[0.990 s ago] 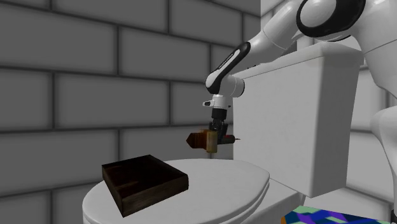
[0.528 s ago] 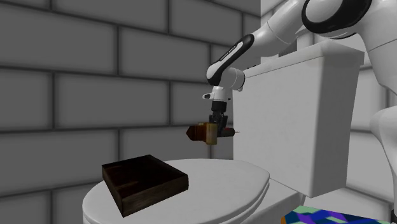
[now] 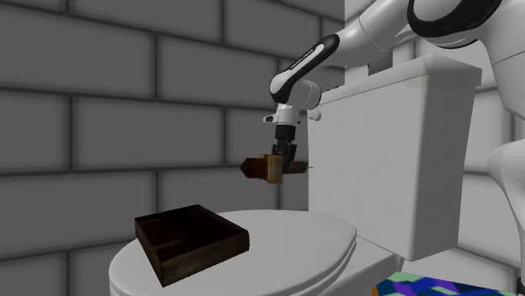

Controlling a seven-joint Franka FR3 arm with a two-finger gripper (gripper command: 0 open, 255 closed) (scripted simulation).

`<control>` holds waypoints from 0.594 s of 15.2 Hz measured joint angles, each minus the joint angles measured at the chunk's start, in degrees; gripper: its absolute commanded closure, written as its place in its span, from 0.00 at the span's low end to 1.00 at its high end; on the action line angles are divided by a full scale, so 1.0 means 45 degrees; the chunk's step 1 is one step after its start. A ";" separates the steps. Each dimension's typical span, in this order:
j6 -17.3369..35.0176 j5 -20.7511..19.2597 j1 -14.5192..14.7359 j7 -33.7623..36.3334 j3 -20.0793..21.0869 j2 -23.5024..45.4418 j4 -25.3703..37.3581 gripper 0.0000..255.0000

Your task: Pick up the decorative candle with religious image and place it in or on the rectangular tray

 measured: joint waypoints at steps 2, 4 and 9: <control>0.0078 -0.0109 0.0371 0.0563 0.0172 -0.0100 -0.0061 1.00; 0.0195 -0.0225 0.0788 0.1192 0.0372 -0.0214 -0.0158 1.00; 0.0371 -0.0185 0.1595 0.2542 0.0908 0.0095 0.0173 1.00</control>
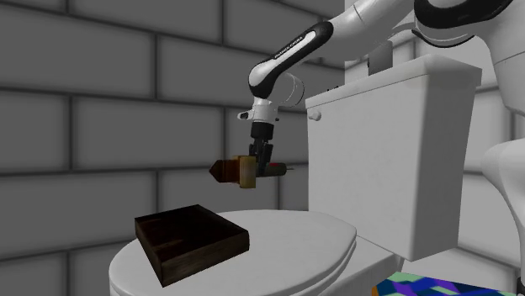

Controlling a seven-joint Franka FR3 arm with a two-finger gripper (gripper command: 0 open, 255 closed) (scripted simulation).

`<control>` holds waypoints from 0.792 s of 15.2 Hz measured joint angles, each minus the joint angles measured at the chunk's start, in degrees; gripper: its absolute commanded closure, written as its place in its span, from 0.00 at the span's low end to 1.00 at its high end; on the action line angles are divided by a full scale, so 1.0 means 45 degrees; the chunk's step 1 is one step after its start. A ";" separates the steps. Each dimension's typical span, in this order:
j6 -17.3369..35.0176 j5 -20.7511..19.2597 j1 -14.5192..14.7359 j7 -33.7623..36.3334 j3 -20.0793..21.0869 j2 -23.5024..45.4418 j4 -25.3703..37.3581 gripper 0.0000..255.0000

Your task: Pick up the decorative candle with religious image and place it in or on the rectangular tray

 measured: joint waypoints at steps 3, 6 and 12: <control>0.0079 -0.0040 0.0529 0.0872 0.0314 0.0129 0.0191 1.00; 0.0024 0.0002 0.0930 0.1605 0.0595 0.0432 0.0631 1.00; -0.0069 0.0244 0.1659 0.3024 0.1192 0.1460 0.1874 1.00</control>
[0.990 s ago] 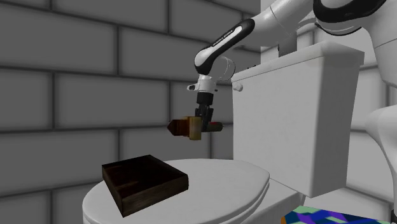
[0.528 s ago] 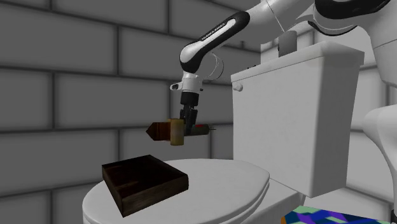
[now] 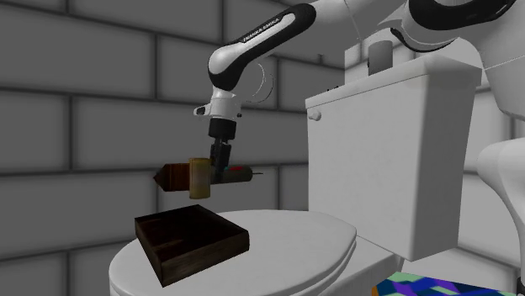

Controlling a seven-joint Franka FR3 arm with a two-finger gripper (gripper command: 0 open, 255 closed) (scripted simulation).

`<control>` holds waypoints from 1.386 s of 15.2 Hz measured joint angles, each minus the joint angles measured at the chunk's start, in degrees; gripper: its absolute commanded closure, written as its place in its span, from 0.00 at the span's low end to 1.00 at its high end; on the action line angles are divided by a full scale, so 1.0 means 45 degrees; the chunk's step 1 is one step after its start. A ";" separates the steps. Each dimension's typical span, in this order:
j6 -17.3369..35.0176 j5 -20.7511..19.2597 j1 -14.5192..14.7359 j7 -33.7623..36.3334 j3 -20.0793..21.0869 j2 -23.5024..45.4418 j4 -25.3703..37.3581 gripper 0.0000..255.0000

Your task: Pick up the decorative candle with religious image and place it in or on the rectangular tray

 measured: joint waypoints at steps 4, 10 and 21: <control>-0.0317 0.0099 0.0450 0.0973 0.0341 0.0734 0.1145 1.00; 0.0042 0.0340 0.0524 0.1179 0.0548 0.1408 0.1446 1.00; 0.1282 0.0686 0.0490 0.0850 0.0722 0.1882 0.0615 1.00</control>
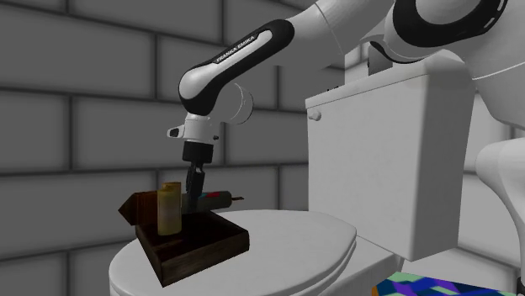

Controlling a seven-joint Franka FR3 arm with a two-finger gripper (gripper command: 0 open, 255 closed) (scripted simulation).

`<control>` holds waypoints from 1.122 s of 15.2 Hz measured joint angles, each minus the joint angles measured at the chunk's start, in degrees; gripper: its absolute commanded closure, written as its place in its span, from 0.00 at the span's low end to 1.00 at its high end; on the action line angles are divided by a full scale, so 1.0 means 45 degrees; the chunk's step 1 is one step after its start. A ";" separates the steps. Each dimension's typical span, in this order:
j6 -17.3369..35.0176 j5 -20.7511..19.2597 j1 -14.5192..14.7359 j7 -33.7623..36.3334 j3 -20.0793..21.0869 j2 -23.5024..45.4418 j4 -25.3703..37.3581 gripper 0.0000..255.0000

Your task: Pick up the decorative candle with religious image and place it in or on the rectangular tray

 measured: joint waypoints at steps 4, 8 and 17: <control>0.0012 0.0005 -0.0004 -0.0005 0.0002 0.0007 -0.0002 0.00; 0.0016 0.0008 -0.0005 -0.0005 0.0002 0.0001 0.0011 0.00; -0.1166 -0.0382 0.0014 0.0230 -0.0221 -0.0662 0.0606 0.00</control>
